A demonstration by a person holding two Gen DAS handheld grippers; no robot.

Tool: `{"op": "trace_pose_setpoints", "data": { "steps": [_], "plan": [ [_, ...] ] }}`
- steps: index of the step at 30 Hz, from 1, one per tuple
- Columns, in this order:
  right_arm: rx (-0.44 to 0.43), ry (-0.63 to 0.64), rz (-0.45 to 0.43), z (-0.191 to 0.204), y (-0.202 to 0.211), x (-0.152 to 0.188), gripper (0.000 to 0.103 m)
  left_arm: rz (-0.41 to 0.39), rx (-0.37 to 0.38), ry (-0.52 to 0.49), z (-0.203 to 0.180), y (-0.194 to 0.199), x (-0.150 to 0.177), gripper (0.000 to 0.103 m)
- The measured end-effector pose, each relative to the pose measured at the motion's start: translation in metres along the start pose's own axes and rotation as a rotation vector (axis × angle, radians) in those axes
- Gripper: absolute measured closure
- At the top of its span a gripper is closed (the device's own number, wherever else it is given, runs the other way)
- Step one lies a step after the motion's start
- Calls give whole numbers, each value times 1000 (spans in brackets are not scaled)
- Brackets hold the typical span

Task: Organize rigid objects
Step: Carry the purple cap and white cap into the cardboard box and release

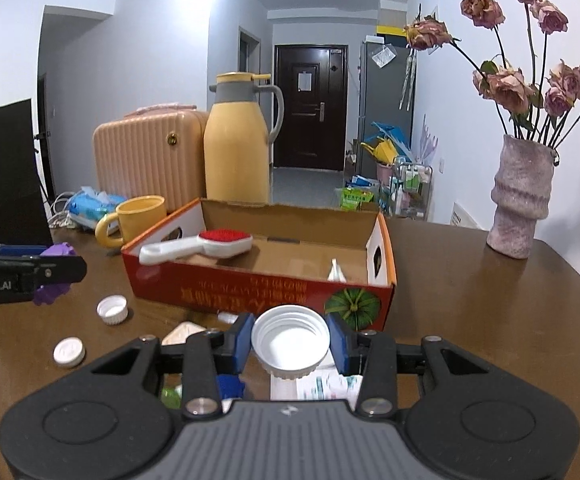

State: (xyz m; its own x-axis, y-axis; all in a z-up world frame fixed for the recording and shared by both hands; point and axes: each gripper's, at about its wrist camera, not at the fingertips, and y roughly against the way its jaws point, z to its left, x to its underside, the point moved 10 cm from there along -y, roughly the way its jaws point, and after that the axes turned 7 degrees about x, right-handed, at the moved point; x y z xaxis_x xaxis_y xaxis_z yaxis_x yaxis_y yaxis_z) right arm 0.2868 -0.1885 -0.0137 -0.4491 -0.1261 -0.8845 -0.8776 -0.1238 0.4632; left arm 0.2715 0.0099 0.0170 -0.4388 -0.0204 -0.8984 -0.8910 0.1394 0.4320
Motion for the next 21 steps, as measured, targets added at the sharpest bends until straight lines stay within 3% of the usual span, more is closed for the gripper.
{"op": "trace_pose_setpoints", "data": {
  "steps": [21],
  "plan": [
    [-1,-58,-49,-11,-56,-59,64,-45,6,-15,-17,-65,-57,49]
  ]
}}
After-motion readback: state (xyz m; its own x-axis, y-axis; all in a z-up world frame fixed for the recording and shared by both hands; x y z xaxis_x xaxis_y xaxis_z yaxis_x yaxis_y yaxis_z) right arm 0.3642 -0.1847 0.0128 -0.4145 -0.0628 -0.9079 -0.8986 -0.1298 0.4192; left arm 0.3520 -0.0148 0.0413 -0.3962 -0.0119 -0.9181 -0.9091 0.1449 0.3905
